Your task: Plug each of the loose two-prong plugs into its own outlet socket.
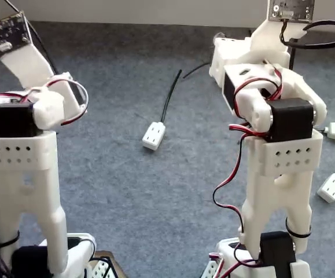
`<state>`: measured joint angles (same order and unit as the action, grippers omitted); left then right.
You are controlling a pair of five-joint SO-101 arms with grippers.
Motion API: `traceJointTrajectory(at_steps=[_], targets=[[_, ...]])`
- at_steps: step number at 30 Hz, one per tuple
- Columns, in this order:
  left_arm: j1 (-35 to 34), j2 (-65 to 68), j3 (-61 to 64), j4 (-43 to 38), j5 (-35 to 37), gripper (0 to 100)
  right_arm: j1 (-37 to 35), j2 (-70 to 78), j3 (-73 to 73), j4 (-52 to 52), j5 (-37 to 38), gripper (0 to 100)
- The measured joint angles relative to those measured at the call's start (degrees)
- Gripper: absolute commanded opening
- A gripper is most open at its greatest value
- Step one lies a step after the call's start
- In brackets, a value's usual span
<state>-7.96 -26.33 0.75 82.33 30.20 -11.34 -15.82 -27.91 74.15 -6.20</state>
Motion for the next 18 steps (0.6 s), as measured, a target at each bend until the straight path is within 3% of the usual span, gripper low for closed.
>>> traceJointTrajectory(at_steps=[9,13,18], targets=[[1.6,-17.8,32.2,-26.3,19.5,1,-0.2,0.0,0.0,0.0,0.0,31.0],[5.3,-32.4,46.2,-38.1,22.0,1,-2.0,0.0,0.0,0.0,0.0,31.0],[8.3,-50.6,66.4,-58.5,22.4,1,-4.3,0.0,-0.4,0.9,0.0,31.0]])
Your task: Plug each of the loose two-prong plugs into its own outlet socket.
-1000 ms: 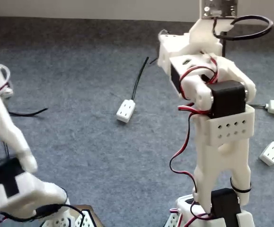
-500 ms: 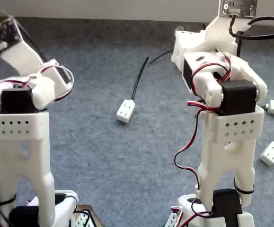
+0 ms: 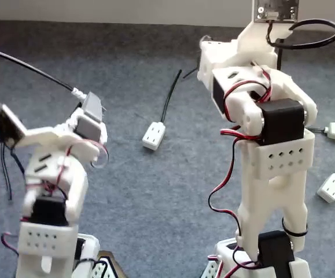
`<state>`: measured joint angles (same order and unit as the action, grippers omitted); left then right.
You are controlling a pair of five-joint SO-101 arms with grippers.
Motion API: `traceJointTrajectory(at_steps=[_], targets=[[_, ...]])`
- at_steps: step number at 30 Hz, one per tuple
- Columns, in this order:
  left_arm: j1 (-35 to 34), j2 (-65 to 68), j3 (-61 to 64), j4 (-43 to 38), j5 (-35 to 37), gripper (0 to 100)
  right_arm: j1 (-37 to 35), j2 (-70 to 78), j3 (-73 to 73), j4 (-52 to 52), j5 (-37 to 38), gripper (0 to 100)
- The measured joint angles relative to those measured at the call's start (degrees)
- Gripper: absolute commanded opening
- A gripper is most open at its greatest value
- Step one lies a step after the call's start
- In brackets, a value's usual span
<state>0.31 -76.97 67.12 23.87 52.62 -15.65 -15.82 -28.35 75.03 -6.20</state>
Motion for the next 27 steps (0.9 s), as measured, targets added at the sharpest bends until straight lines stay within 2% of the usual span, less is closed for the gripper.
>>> traceJointTrajectory(at_steps=[2,4,8,11,14,18,20,23,27], targets=[[-0.2,-6.0,7.4,-7.9,0.0,1,-0.8,0.0,-0.3,0.0,0.0,31.0],[-0.2,-11.1,12.1,-12.6,0.0,1,-1.6,0.0,-0.3,0.0,0.0,31.0],[1.7,-20.0,16.7,-15.0,0.0,1,-2.9,0.0,-0.4,0.0,0.0,30.6],[5.0,-25.6,20.0,-15.6,1.2,1,-3.7,0.0,-0.4,0.0,0.0,23.9],[7.9,-26.6,22.0,-19.5,5.6,1,-5.5,0.2,-0.4,0.6,0.0,16.9],[7.6,-26.7,26.3,-28.7,13.2,1,-8.1,2.4,-0.4,4.0,0.0,15.6],[5.6,-26.7,27.7,-33.0,18.1,1,-8.8,3.0,-0.4,5.4,0.0,15.3],[1.4,-26.7,27.8,-35.2,26.3,1,-9.1,3.1,-0.4,7.1,0.0,15.2],[-2.3,-26.7,27.8,-35.8,30.4,1,-12.6,3.1,-0.4,10.5,0.0,15.2]])
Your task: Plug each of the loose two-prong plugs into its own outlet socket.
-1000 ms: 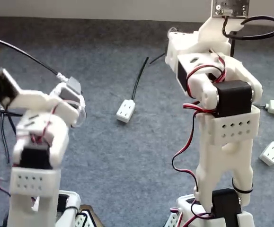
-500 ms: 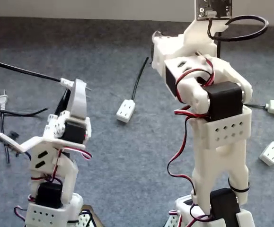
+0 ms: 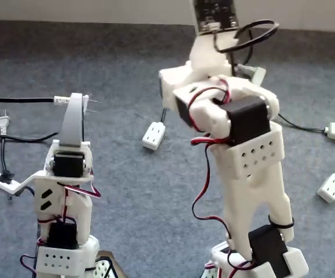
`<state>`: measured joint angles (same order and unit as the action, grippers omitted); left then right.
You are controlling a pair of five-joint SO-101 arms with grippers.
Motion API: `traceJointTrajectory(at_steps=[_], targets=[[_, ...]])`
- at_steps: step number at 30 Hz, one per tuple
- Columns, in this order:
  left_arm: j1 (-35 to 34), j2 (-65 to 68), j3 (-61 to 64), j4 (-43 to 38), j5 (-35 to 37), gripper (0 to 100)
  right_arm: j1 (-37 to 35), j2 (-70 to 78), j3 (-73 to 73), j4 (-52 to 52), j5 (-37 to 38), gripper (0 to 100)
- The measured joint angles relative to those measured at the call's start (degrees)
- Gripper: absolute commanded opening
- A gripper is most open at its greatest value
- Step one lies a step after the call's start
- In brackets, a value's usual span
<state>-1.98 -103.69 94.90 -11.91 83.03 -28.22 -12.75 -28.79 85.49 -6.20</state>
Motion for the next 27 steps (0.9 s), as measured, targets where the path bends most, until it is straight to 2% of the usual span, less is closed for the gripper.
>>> traceJointTrajectory(at_steps=[8,10,14,22,27], targets=[[-0.6,0.0,0.0,-0.4,0.7,1,-10.1,0.0,0.0,3.3,0.0,15.2],[-0.5,0.0,0.0,-0.4,2.8,1,-11.7,0.0,0.0,3.5,0.0,15.2],[-0.5,0.0,0.0,-0.4,11.4,1,-15.5,0.4,0.0,4.7,0.0,15.2],[-0.5,0.0,-1.6,-0.4,13.3,1,-22.1,0.4,2.6,4.7,0.0,14.9],[-0.5,0.0,-1.6,-0.4,13.3,1,-24.3,0.4,2.6,4.7,0.0,3.5]])
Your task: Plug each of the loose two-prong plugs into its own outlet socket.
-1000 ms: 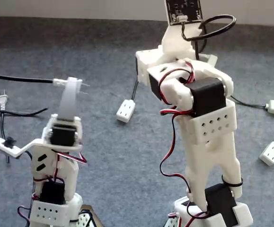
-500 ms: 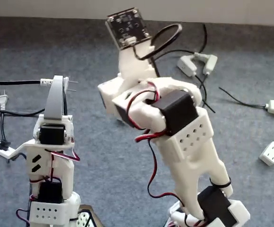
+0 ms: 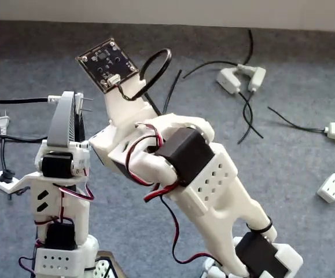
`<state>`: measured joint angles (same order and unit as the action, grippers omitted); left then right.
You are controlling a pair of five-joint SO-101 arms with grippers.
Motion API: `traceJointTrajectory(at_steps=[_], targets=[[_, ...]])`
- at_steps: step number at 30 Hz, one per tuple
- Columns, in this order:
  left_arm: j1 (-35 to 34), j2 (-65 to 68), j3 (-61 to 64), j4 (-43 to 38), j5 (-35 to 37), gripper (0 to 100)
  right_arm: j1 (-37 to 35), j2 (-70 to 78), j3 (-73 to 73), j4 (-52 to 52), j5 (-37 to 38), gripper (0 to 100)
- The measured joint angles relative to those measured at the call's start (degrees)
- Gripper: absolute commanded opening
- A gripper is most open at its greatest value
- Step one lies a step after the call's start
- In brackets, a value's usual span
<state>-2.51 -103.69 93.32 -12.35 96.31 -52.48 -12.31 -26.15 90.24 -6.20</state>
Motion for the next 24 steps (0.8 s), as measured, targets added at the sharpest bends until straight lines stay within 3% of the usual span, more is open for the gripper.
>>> traceJointTrajectory(at_steps=[19,24], targets=[[1.5,0.0,0.0,5.8,-0.1,1,0.1,8.4,0.1,-7.3,0.0,2.2],[1.8,0.0,0.0,5.8,-0.1,1,3.7,8.5,0.1,-10.1,0.0,2.2]])
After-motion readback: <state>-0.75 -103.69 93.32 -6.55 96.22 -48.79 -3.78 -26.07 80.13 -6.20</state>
